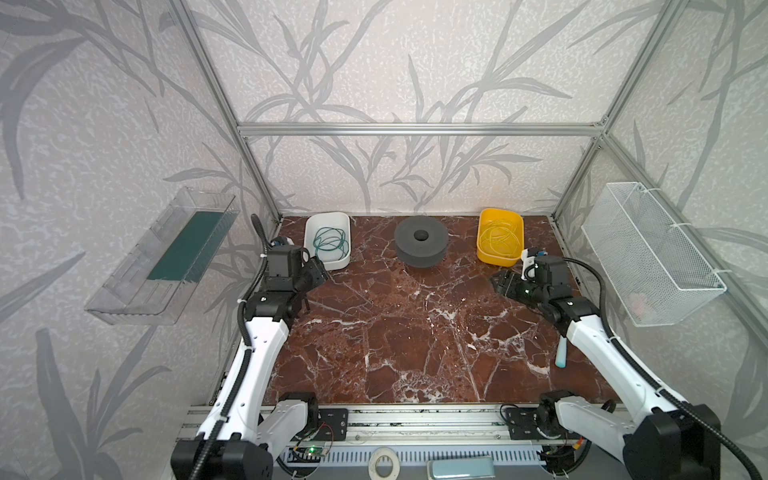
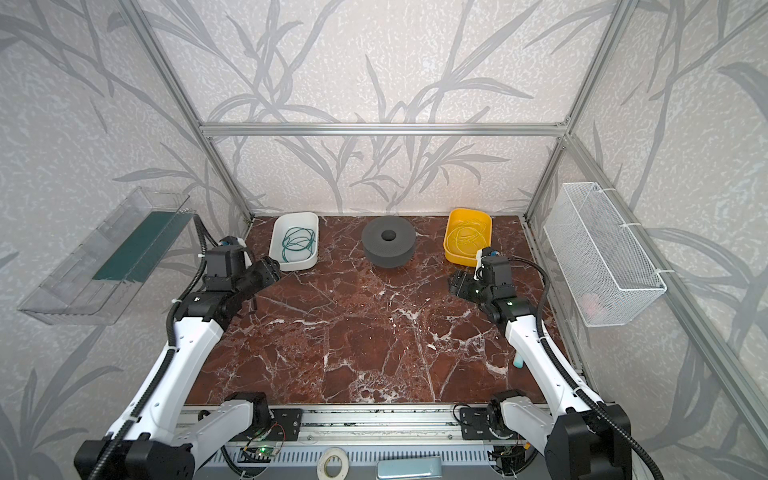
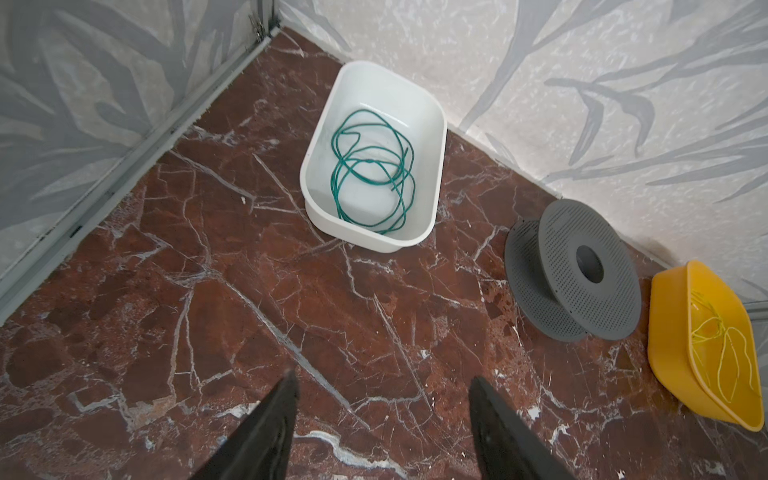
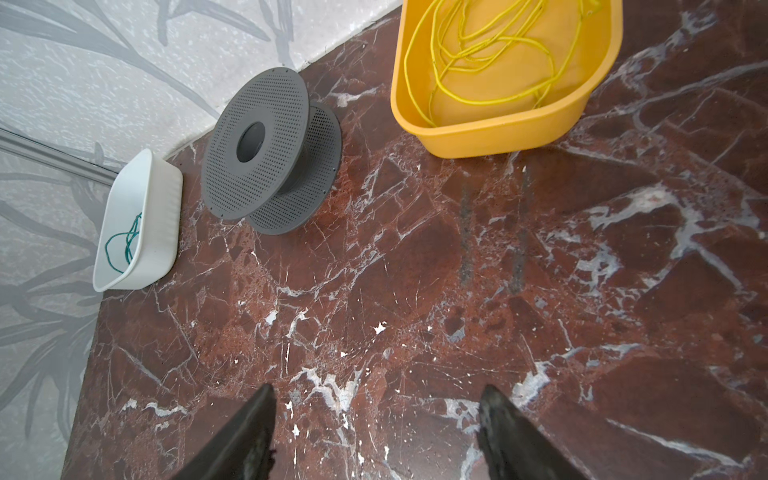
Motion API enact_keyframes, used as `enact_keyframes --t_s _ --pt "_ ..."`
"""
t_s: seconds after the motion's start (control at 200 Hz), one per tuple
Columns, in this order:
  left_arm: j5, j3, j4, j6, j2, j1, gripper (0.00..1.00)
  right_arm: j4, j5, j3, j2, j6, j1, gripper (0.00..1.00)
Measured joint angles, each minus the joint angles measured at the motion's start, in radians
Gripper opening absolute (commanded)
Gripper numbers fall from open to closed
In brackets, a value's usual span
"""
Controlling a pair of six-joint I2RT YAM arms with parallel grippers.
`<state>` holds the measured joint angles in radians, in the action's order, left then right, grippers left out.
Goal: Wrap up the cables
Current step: 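Reach the right gripper to the grey spool and grasp its flange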
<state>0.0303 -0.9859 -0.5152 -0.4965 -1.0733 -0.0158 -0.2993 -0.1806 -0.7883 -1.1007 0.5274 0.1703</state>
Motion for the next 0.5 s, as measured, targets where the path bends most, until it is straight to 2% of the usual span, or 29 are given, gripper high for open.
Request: enact_keyframes --t_s 0.1,0.205,0.32,0.39,0.5 --pt "0.018 -0.063 -0.014 0.009 -0.103 -0.031 0.65 0.023 -0.005 -0.005 -0.036 0.019 0.019 0.75" --pt "0.029 -0.127 -0.021 0.019 -0.205 -0.068 0.63 0.085 -0.061 -0.016 -0.118 0.070 0.031 0.75" --pt "0.032 -0.159 -0.033 0.025 -0.280 -0.103 0.61 0.168 -0.122 -0.058 -0.234 0.115 0.052 0.86" --pt "0.036 -0.160 -0.033 0.024 -0.307 -0.123 0.61 0.248 -0.146 -0.086 -0.300 0.137 0.074 0.89" --pt "0.051 -0.159 -0.032 0.020 -0.327 -0.150 0.61 0.433 -0.187 -0.097 -0.390 0.235 0.101 0.89"
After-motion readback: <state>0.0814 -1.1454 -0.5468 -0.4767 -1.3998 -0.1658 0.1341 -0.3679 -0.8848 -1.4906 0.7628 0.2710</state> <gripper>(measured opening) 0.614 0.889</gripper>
